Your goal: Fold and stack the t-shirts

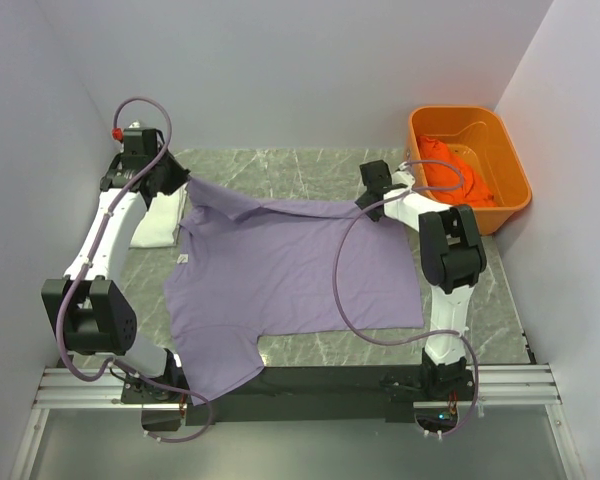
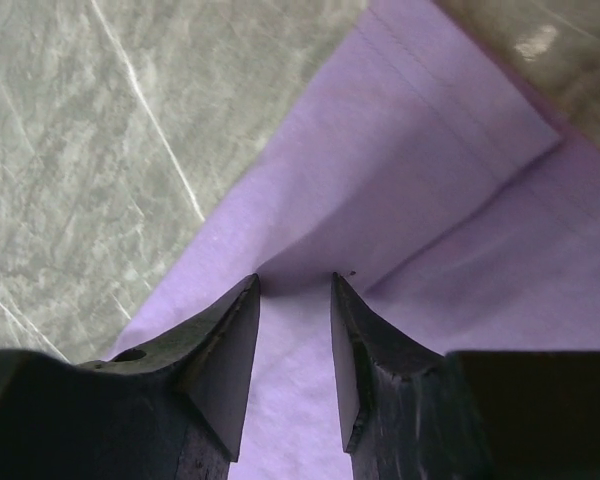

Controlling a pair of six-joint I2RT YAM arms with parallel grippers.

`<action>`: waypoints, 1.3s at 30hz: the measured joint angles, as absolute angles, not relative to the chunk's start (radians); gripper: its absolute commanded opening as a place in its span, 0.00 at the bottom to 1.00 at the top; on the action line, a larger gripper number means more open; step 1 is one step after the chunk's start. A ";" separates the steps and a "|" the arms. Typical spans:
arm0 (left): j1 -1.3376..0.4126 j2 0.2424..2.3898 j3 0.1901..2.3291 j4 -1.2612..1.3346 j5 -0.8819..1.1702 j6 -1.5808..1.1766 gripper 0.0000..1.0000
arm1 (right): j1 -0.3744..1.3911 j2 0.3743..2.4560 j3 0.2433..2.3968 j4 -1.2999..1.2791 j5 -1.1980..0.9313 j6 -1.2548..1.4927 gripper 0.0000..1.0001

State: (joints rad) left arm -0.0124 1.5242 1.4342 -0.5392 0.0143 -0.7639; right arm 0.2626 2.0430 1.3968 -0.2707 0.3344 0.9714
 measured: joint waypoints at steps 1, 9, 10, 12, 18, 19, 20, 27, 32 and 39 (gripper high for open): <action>-0.012 1.524 1.433 -0.540 0.014 -0.764 0.01 | 0.263 2.049 1.406 -0.272 0.332 0.972 0.42; -0.009 1.509 1.429 -0.543 0.014 -0.764 0.01 | 0.262 2.072 1.416 -0.274 0.316 0.980 0.36; -0.009 1.506 1.429 -0.543 0.014 -0.764 0.01 | 0.262 2.073 1.416 -0.274 0.316 0.979 0.27; -0.008 1.502 1.429 -0.543 0.014 -0.764 0.01 | 0.261 2.075 1.417 -0.275 0.312 0.980 0.21; -0.007 1.502 1.427 -0.543 0.014 -0.764 0.01 | 0.261 2.078 1.422 -0.279 0.310 0.974 0.00; -0.007 1.502 1.427 -0.543 0.014 -0.764 0.01 | 0.261 2.078 1.422 -0.279 0.310 0.972 0.00; -0.007 1.502 1.427 -0.544 0.014 -0.764 0.01 | 0.261 2.078 1.422 -0.279 0.310 0.971 0.00; -0.007 1.493 1.425 -0.544 0.014 -0.762 0.01 | 0.261 2.078 1.422 -0.282 0.315 0.936 0.00; -0.006 1.470 1.405 -0.545 0.014 -0.760 0.01 | 0.261 2.061 1.422 -0.297 0.327 0.895 0.00; 0.019 1.444 1.373 -0.553 0.013 -0.759 0.01 | 0.258 1.999 1.422 -0.319 0.351 0.841 0.00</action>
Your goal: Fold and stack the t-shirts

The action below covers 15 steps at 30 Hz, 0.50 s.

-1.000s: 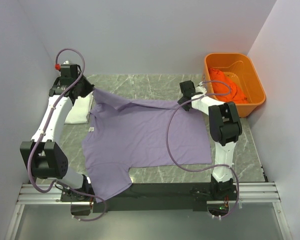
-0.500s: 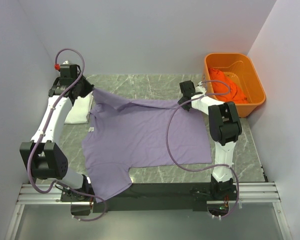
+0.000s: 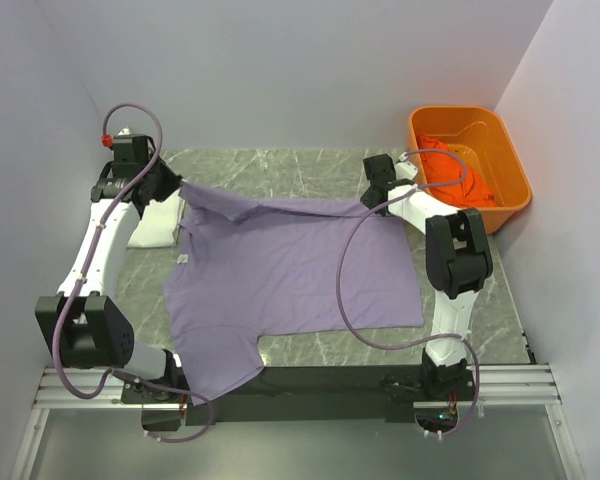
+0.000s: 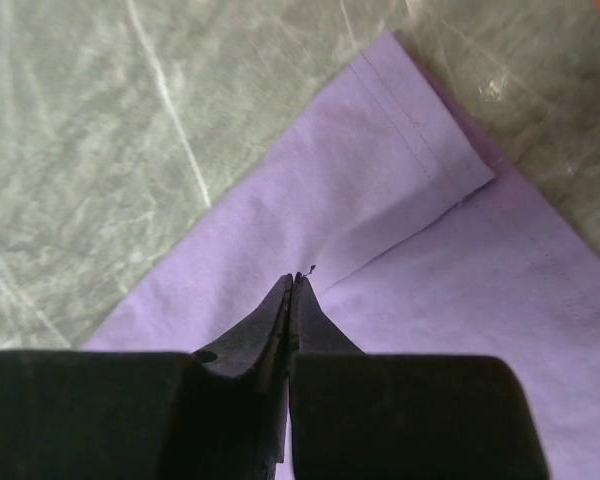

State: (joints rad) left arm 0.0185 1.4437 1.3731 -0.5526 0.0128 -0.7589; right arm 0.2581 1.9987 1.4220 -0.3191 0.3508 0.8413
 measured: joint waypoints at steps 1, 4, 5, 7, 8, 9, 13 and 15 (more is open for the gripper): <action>0.019 1.440 1.369 -0.554 0.012 -0.758 0.01 | 0.258 1.990 1.422 -0.320 0.351 0.836 0.00; 0.018 1.429 1.361 -0.560 0.013 -0.752 0.01 | 0.257 1.976 1.422 -0.320 0.350 0.820 0.00; 0.018 1.426 1.360 -0.562 0.013 -0.752 0.01 | 0.257 1.975 1.422 -0.321 0.350 0.816 0.03; 0.018 1.419 1.351 -0.560 0.013 -0.751 0.01 | 0.257 1.975 1.422 -0.332 0.350 0.812 0.20; 0.018 1.416 1.345 -0.560 0.012 -0.750 0.01 | 0.257 1.975 1.422 -0.340 0.350 0.805 0.26; 0.019 1.414 1.341 -0.561 0.012 -0.749 0.01 | 0.257 1.975 1.422 -0.348 0.350 0.801 0.35; 0.018 1.414 1.315 -0.554 0.012 -0.748 0.01 | 0.257 1.993 1.451 -0.379 0.331 0.772 0.41; 0.018 1.415 1.299 -0.551 0.011 -0.748 0.01 | 0.258 2.003 1.469 -0.385 0.316 0.754 0.41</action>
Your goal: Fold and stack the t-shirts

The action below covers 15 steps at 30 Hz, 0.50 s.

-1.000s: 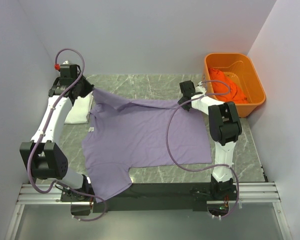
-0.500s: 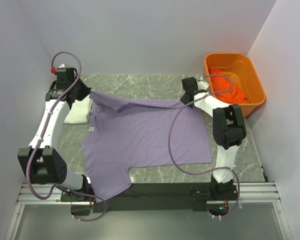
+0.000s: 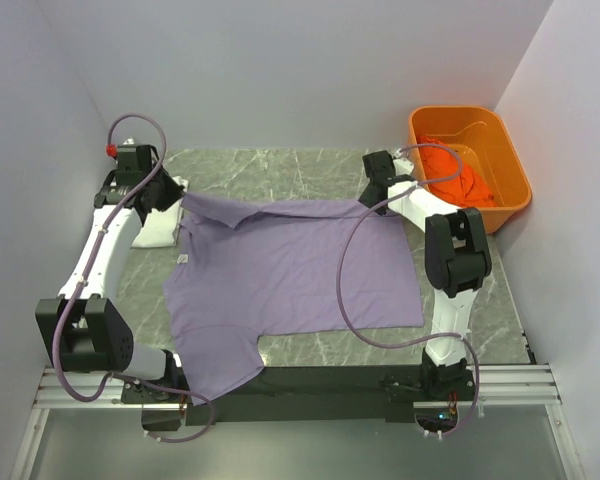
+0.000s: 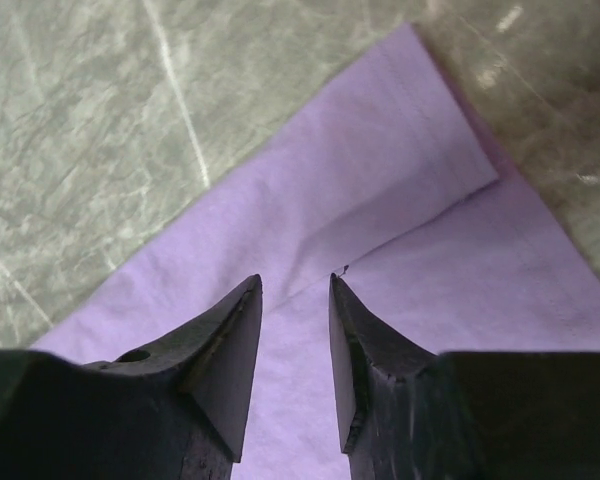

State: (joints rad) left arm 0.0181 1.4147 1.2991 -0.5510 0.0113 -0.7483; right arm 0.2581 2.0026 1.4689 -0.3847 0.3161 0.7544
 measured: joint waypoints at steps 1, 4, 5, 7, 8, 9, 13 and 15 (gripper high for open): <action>0.018 1.415 1.290 -0.551 0.011 -0.748 0.01 | 0.260 2.003 1.472 -0.385 0.310 0.745 0.41; 0.018 1.414 1.272 -0.550 0.010 -0.748 0.01 | 0.260 2.002 1.478 -0.386 0.292 0.710 0.41; 0.019 1.412 1.265 -0.550 0.011 -0.748 0.01 | 0.260 2.002 1.478 -0.387 0.285 0.697 0.41; 0.019 1.403 1.250 -0.550 0.011 -0.753 0.01 | 0.260 2.001 1.478 -0.393 0.273 0.671 0.41; 0.018 1.396 1.242 -0.552 0.012 -0.757 0.01 | 0.260 2.000 1.478 -0.395 0.268 0.658 0.41; 0.018 1.381 1.229 -0.550 0.014 -0.766 0.01 | 0.260 1.997 1.478 -0.397 0.264 0.649 0.41; 0.018 1.302 1.177 -0.551 0.028 -0.812 0.01 | 0.260 1.980 1.475 -0.400 0.242 0.609 0.41; 0.018 1.259 1.154 -0.552 0.036 -0.838 0.01 | 0.260 1.969 1.468 -0.399 0.234 0.599 0.41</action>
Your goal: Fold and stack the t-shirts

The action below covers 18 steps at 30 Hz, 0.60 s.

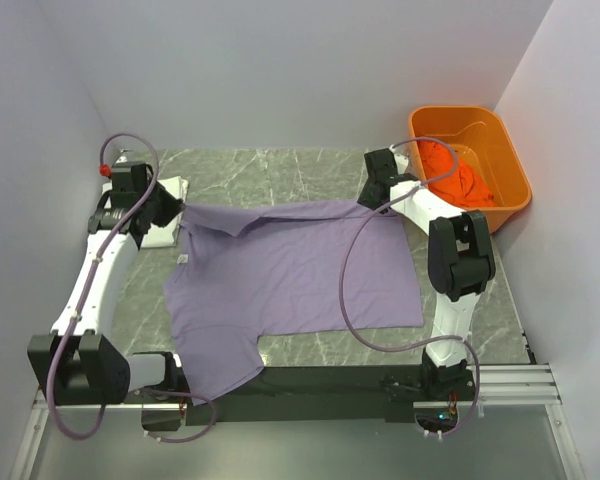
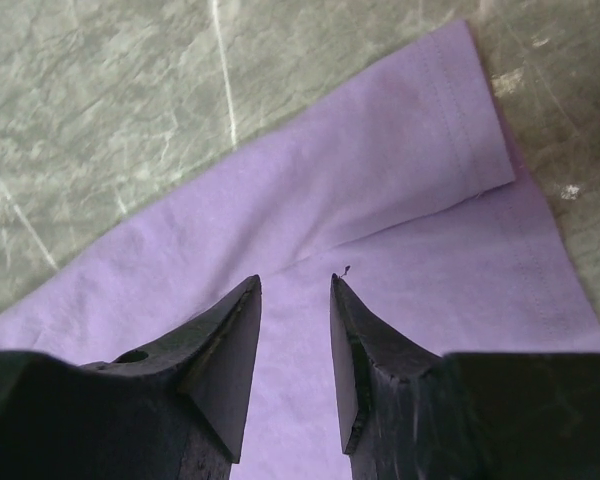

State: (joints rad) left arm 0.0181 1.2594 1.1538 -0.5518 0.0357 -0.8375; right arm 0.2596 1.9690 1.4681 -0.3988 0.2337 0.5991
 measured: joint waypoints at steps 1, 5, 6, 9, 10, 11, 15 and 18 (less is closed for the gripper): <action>0.018 1.241 1.143 -0.551 0.039 -0.851 0.01 | 0.260 1.963 1.464 -0.398 0.227 0.593 0.41; 0.018 1.169 1.079 -0.549 0.045 -0.901 0.01 | 0.260 1.954 1.457 -0.396 0.203 0.578 0.41; 0.018 1.153 1.054 -0.548 0.046 -0.913 0.01 | 0.260 1.953 1.454 -0.395 0.197 0.576 0.41; 0.018 1.108 0.964 -0.533 0.056 -0.959 0.01 | 0.260 1.953 1.451 -0.396 0.186 0.566 0.41; 0.018 1.095 0.926 -0.525 0.060 -0.974 0.01 | 0.260 1.952 1.451 -0.396 0.182 0.562 0.41; 0.018 1.085 0.890 -0.523 0.066 -0.992 0.01 | 0.260 1.951 1.450 -0.395 0.179 0.559 0.41; 0.017 1.047 0.773 -0.520 0.078 -1.055 0.01 | 0.260 1.940 1.435 -0.383 0.168 0.551 0.41; 0.014 1.011 0.735 -0.523 0.078 -1.084 0.01 | 0.259 1.930 1.424 -0.379 0.160 0.548 0.41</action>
